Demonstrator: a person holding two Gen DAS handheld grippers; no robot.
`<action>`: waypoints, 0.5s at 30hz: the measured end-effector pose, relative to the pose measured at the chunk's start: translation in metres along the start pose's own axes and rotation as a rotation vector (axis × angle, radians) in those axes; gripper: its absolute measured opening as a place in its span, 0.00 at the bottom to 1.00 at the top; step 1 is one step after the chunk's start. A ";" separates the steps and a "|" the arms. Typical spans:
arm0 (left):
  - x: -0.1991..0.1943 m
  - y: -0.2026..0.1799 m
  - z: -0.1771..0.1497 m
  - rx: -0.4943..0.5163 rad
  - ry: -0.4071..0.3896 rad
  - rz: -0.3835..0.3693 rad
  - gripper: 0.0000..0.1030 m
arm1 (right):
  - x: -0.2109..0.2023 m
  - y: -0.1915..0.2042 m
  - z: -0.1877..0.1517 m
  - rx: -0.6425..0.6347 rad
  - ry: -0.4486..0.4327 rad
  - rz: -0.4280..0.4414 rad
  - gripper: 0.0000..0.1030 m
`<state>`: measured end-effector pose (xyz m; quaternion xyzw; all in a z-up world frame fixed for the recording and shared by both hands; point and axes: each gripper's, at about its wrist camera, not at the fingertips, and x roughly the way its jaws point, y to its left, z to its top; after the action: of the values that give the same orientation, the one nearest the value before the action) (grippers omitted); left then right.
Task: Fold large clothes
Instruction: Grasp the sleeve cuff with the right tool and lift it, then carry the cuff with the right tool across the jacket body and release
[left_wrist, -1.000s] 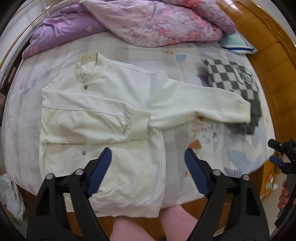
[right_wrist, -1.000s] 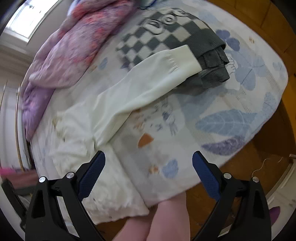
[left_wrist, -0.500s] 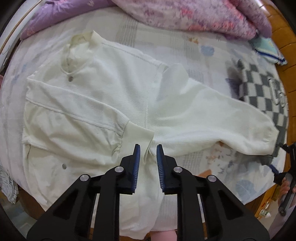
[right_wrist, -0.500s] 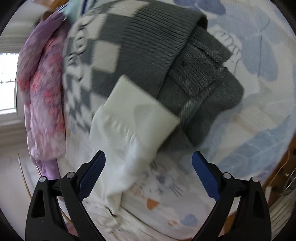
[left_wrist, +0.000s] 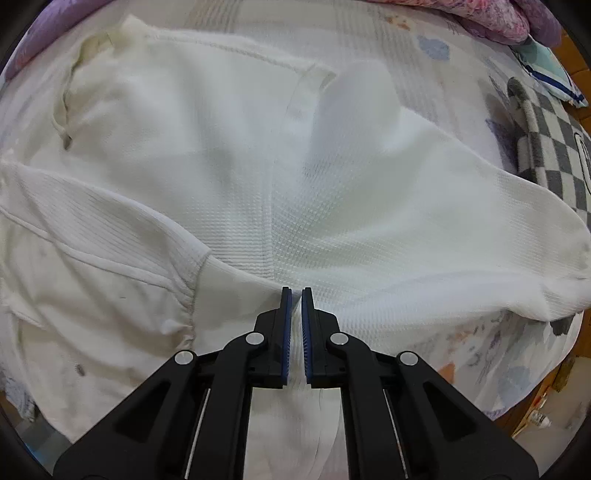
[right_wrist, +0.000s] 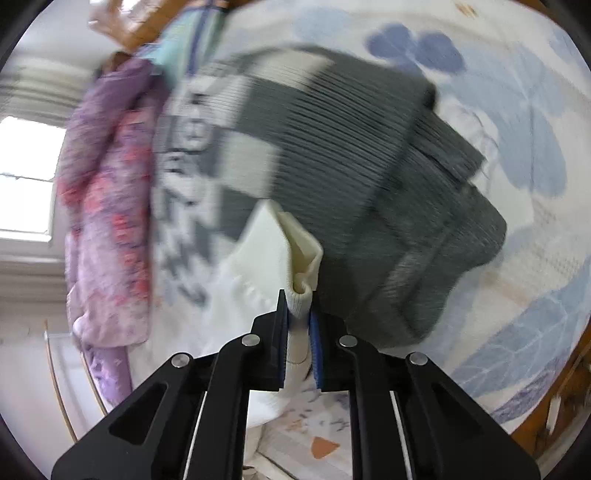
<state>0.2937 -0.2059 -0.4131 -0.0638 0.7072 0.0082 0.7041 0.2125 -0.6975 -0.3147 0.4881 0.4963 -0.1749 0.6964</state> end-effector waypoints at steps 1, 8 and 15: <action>0.008 0.002 0.000 -0.005 0.007 0.008 0.06 | -0.010 0.011 -0.004 -0.036 -0.016 0.016 0.09; 0.028 0.009 0.002 -0.018 -0.025 -0.014 0.06 | -0.048 0.082 -0.029 -0.237 -0.060 0.076 0.09; 0.033 0.030 0.005 -0.036 -0.051 -0.105 0.07 | -0.077 0.189 -0.090 -0.429 -0.078 0.205 0.09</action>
<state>0.2958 -0.1784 -0.4480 -0.1132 0.6843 -0.0146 0.7202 0.2683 -0.5520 -0.1554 0.3696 0.4425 -0.0125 0.8170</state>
